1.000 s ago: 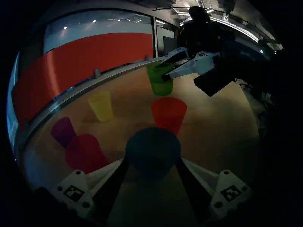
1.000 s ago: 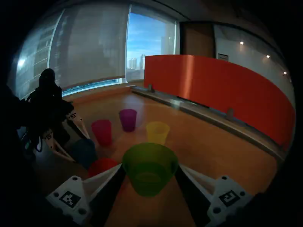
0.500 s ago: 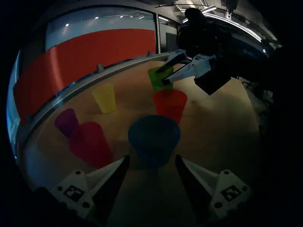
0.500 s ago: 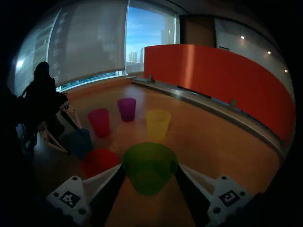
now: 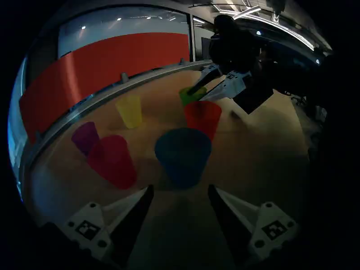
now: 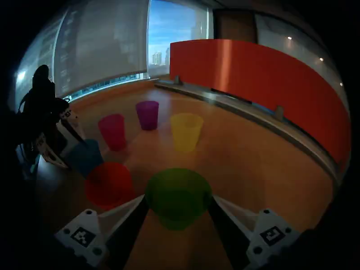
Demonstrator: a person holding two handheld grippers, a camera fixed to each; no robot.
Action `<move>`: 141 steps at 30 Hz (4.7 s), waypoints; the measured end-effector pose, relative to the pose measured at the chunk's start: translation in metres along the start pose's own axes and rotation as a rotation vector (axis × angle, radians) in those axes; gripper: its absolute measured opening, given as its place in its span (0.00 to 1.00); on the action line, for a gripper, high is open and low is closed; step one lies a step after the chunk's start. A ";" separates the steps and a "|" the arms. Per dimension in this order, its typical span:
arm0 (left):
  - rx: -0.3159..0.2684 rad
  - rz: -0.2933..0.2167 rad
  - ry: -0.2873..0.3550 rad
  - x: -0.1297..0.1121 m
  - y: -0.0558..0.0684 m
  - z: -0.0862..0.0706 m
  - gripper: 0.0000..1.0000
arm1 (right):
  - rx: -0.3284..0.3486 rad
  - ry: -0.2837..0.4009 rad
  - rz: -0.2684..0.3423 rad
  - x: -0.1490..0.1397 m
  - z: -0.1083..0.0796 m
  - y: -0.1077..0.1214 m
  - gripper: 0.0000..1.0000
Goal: Pour water
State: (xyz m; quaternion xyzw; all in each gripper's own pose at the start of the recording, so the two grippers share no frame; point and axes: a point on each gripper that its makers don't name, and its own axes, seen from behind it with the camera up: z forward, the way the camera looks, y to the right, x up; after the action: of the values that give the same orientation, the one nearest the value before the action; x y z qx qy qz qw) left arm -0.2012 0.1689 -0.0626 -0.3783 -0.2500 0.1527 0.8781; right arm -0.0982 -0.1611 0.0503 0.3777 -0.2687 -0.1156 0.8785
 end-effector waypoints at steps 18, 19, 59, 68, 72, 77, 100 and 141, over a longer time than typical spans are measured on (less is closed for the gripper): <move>0.012 -0.030 0.001 -0.002 -0.003 -0.005 0.89 | -0.022 -0.020 -0.009 -0.008 -0.001 0.004 0.99; 0.013 -0.032 0.002 -0.002 -0.003 -0.006 0.89 | -0.025 -0.021 -0.009 -0.008 -0.002 0.004 0.99; 0.345 -0.104 0.113 0.001 -0.073 -0.071 0.89 | -0.185 0.128 0.076 -0.001 -0.098 -0.005 1.00; 0.503 -0.110 0.204 0.022 -0.109 -0.101 0.89 | -0.272 0.251 0.091 0.033 -0.126 0.005 1.00; 0.559 -0.127 0.252 0.030 -0.119 -0.114 0.89 | -0.323 0.307 0.099 0.045 -0.137 0.012 1.00; 0.612 -0.165 0.318 0.038 -0.129 -0.128 0.89 | -0.385 0.387 0.126 0.060 -0.150 0.019 0.99; 0.826 -0.362 0.552 0.049 -0.168 -0.182 0.89 | -0.745 0.604 0.224 0.080 -0.211 0.054 0.99; 0.884 -0.334 0.581 0.029 -0.149 -0.130 0.89 | -0.800 0.570 0.265 0.063 -0.206 0.058 0.99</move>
State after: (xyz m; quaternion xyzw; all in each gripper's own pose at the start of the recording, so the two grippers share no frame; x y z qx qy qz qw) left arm -0.0932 0.0065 -0.0190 0.0443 0.0341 -0.0088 0.9984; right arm 0.0695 -0.0229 -0.0012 -0.0091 0.0012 0.0107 0.9999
